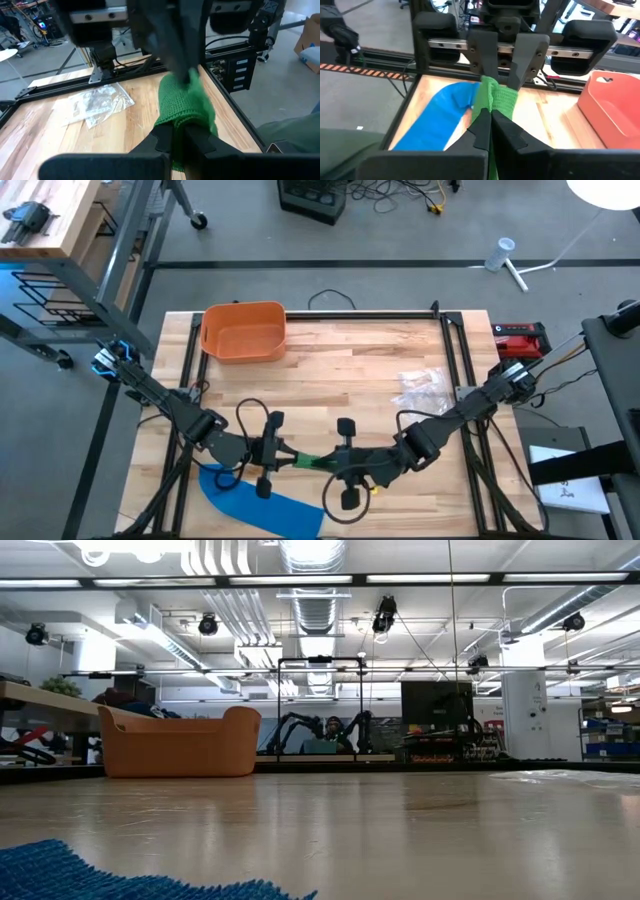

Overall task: Roll bandage
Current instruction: Roll the green bandage

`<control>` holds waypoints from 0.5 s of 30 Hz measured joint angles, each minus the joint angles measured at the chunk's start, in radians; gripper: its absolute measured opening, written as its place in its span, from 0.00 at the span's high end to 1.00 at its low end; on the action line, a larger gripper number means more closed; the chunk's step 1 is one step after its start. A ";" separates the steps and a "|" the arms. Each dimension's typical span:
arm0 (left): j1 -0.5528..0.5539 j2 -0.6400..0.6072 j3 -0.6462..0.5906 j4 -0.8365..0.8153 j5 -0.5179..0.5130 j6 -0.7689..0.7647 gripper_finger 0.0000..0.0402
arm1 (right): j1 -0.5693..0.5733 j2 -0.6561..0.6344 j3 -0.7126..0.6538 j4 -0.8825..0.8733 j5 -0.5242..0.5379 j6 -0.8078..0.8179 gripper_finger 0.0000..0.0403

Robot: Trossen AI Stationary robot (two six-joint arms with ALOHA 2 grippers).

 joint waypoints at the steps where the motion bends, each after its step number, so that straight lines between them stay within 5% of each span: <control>1: 0.000 0.000 0.000 0.000 0.000 0.000 0.98 | 0.006 -0.003 0.000 0.000 -0.001 0.005 1.00; 15: 0.000 0.000 0.000 -0.003 -0.002 0.000 0.98 | 0.034 -0.011 0.000 0.006 0.022 0.054 1.00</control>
